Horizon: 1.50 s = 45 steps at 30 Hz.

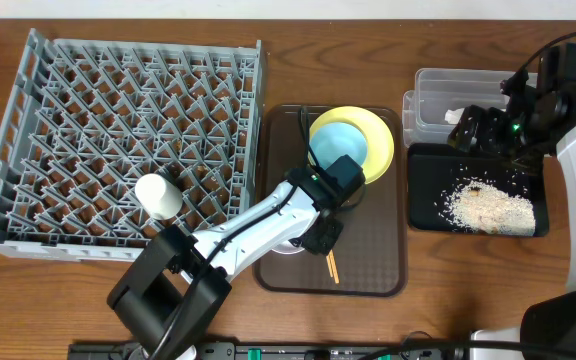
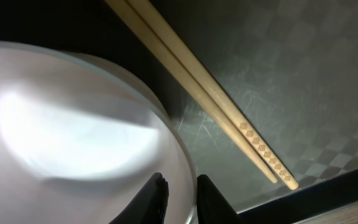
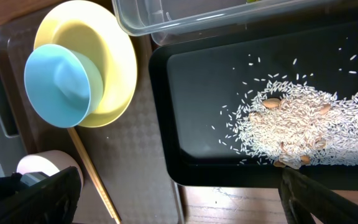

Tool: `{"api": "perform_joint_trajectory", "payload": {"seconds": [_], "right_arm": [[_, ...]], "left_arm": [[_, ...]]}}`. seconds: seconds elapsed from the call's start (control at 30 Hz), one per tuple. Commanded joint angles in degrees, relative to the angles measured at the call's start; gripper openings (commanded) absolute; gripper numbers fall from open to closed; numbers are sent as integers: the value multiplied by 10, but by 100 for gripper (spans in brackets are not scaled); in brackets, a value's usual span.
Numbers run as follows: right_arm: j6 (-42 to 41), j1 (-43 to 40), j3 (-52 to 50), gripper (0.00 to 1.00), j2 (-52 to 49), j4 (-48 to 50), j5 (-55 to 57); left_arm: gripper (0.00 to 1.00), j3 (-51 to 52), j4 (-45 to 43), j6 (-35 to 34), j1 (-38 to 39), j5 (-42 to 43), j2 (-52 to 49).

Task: Sort waste into correct bins and load items into the dishwasher
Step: 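Grasp the pink-white bowl rim with the left gripper and lift it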

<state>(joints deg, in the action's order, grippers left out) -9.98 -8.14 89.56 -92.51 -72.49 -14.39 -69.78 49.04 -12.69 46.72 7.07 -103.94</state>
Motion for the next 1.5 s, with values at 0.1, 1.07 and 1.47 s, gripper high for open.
{"api": "perform_joint_trajectory", "payload": {"seconds": [0.1, 1.07, 1.47], "right_arm": [[9, -5, 6, 99, 14, -4, -5], [9, -5, 6, 99, 14, -12, -5], [9, -5, 6, 99, 14, -12, -5]], "left_arm": [[21, 8, -29, -3, 8, -10, 10], [21, 37, -46, -6, 8, -18, 9], [8, 21, -46, -5, 8, -18, 16]]}}
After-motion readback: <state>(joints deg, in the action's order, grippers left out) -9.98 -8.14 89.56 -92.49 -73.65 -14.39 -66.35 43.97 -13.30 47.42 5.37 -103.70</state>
